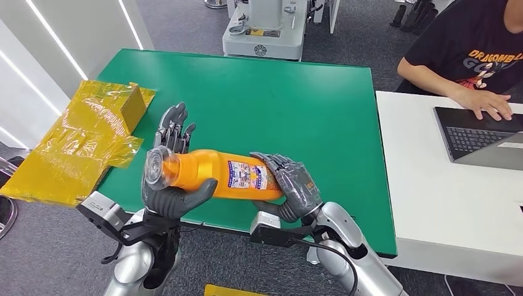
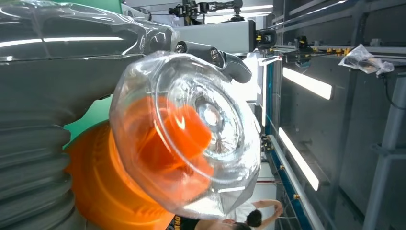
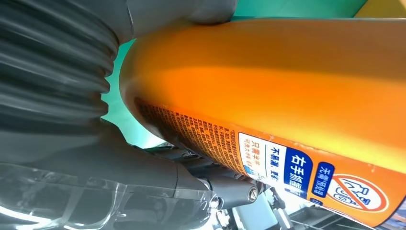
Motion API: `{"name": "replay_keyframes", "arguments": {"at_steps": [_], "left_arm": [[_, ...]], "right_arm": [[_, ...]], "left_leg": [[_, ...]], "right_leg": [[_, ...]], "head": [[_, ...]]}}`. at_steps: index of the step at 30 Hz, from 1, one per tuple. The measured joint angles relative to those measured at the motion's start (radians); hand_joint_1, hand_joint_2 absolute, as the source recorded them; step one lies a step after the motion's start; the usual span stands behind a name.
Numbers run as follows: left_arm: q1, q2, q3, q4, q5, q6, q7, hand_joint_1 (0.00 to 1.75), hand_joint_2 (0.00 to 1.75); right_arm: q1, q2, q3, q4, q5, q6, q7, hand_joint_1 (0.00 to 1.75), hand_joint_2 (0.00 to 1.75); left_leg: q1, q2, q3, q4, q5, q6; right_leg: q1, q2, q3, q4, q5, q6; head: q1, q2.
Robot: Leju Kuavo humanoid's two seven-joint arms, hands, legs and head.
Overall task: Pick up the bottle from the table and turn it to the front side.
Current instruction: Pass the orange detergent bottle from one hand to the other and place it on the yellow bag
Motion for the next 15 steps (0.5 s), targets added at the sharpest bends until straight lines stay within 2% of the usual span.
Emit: {"name": "replay_keyframes", "arguments": {"at_steps": [2,15], "left_arm": [[0.0,0.0,0.0,0.0,-0.003,0.002,0.0,1.72,1.75],[-0.004,-0.002,-0.02,0.001,0.018,-0.023,0.035,1.75,1.75]], "right_arm": [[0.003,-0.004,0.0,-0.002,-0.001,0.0,0.003,1.75,1.75],[0.007,-0.011,-0.002,-0.003,-0.01,-0.023,0.009,1.75,1.75]], "left_leg": [[0.0,0.0,0.0,0.0,0.0,0.0],[0.0,0.0,0.0,0.0,0.0,0.0]], "right_leg": [[0.0,0.0,0.0,0.0,0.0,0.0],[0.0,0.0,0.0,0.0,0.0,0.0]], "head": [[0.0,0.0],[0.0,0.0]]}}
